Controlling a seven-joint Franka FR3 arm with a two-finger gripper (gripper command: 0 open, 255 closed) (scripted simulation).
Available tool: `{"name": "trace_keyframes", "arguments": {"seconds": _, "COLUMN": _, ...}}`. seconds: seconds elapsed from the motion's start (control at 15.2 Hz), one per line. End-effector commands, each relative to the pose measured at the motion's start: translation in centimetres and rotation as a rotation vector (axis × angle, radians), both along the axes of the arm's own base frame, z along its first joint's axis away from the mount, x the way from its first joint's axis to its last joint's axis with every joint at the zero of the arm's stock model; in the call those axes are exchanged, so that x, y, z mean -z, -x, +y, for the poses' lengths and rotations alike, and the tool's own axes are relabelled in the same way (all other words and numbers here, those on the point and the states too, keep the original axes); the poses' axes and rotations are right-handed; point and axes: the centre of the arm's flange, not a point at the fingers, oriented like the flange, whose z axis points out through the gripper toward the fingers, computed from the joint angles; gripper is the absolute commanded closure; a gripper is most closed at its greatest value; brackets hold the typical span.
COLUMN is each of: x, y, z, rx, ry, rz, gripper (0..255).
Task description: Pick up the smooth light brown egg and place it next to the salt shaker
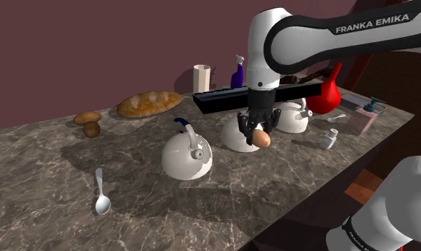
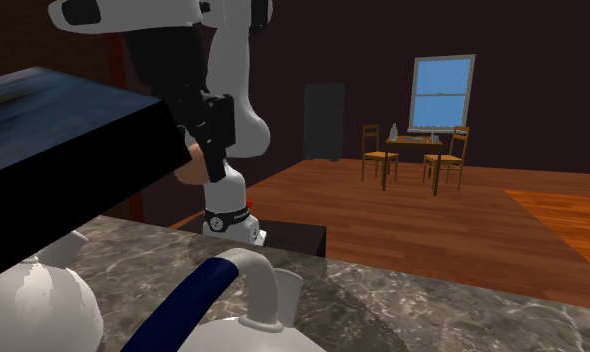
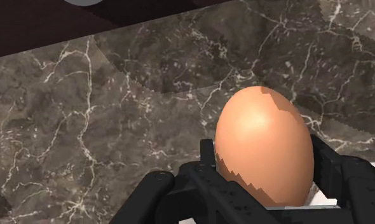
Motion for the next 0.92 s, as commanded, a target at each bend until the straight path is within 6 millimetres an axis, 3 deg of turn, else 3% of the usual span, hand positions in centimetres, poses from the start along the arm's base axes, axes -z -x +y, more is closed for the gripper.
{"name": "trace_keyframes", "arguments": {"seconds": 0.0, "x": 0.0, "y": 0.7, "z": -2.6, "rx": -0.002, "ry": -0.001, "rz": 0.0, "gripper": 255}}
{"name": "trace_keyframes", "arguments": {"seconds": 0.86, "x": 0.0, "y": 4.2, "z": -19.4, "rx": -0.002, "ry": -0.001, "rz": 0.0, "gripper": 255}}
